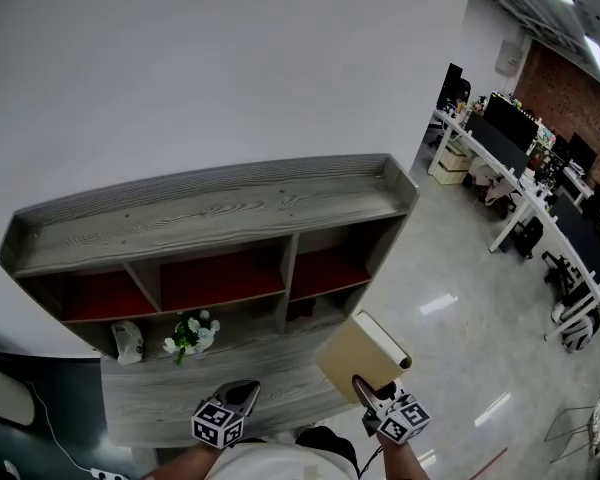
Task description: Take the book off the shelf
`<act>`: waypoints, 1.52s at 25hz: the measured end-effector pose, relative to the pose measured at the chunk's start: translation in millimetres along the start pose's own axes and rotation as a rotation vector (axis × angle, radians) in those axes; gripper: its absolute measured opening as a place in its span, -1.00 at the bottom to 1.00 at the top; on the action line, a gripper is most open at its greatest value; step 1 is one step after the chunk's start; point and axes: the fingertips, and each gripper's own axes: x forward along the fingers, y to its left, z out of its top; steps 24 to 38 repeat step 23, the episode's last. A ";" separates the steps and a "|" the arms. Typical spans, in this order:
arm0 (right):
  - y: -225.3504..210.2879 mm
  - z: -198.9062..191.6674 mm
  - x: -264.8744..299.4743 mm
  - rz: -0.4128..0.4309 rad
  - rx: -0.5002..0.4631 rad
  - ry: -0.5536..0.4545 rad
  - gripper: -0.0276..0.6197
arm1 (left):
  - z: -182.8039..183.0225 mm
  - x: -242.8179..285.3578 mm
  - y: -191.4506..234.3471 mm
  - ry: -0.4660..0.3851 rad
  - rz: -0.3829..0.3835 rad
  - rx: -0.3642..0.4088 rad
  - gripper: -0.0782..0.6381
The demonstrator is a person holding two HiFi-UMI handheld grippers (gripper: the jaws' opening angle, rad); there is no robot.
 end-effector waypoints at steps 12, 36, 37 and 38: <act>2.4 -14.1 -5.3 -0.004 0.025 0.001 -0.26 | 8.9 5.3 -2.1 -0.009 -0.013 0.010 -0.76; 3.2 -15.7 6.2 0.011 0.024 0.001 -0.26 | 18.7 7.8 7.6 -0.029 0.006 0.023 -0.76; 3.2 -15.7 6.2 0.011 0.024 0.001 -0.26 | 18.7 7.8 7.6 -0.029 0.006 0.023 -0.76; 3.2 -15.7 6.2 0.011 0.024 0.001 -0.26 | 18.7 7.8 7.6 -0.029 0.006 0.023 -0.76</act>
